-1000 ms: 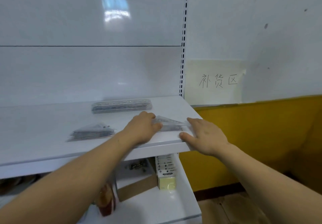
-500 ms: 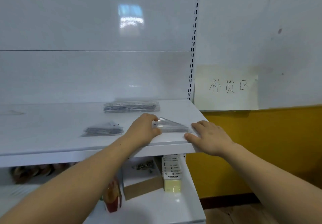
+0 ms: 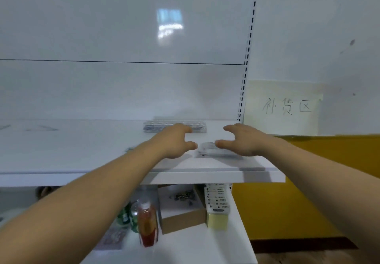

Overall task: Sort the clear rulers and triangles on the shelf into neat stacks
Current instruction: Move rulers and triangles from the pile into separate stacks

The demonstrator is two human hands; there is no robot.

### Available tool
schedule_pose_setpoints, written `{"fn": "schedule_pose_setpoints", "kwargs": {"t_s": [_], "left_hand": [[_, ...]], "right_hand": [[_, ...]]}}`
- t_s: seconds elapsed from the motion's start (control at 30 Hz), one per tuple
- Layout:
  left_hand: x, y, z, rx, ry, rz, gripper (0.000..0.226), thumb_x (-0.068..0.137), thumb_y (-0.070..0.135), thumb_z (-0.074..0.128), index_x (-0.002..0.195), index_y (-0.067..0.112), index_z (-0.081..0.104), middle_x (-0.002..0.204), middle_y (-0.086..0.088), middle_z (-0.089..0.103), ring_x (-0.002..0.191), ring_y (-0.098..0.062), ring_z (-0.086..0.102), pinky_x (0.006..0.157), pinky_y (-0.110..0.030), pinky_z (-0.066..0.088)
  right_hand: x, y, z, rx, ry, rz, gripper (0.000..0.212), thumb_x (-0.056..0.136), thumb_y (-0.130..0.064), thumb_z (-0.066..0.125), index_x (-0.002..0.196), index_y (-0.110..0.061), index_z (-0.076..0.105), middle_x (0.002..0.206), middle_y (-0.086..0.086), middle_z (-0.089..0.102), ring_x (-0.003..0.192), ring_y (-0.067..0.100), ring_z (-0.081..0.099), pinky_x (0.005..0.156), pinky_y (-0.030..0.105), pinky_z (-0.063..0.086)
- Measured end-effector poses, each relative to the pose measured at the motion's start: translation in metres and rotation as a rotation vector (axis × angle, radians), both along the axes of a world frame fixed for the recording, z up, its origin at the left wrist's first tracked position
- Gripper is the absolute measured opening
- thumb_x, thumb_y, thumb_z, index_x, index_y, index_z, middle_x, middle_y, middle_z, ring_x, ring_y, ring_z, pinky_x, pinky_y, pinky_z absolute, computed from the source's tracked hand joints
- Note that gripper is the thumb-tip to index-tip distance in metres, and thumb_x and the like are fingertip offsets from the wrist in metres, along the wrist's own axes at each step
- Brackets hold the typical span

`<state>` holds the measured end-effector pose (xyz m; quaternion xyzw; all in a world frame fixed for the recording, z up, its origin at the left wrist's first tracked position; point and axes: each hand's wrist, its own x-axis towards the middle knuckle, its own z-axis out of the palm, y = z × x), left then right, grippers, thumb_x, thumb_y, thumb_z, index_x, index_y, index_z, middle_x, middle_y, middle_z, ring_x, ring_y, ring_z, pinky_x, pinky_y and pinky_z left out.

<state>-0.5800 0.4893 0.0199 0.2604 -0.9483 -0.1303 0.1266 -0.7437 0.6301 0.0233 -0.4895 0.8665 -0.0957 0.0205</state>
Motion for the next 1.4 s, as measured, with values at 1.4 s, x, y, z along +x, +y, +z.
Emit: {"fn": "schedule_pose_setpoints", "kwargs": {"t_s": [1.4], "left_hand": [[0.519, -0.457, -0.028, 0.034, -0.112, 0.791, 0.064, 0.092, 0.050, 0.047, 0.148, 0.026, 0.026, 0.157, 0.000, 0.020, 0.142, -0.021, 0.022, 0.116, -0.035, 0.019]], "right_hand": [[0.472, -0.642, -0.023, 0.137, 0.072, 0.686, 0.078, 0.080, -0.074, 0.039, 0.139, -0.024, 0.039, 0.140, 0.011, 0.042, 0.125, 0.032, 0.044, 0.101, 0.040, 0.038]]}}
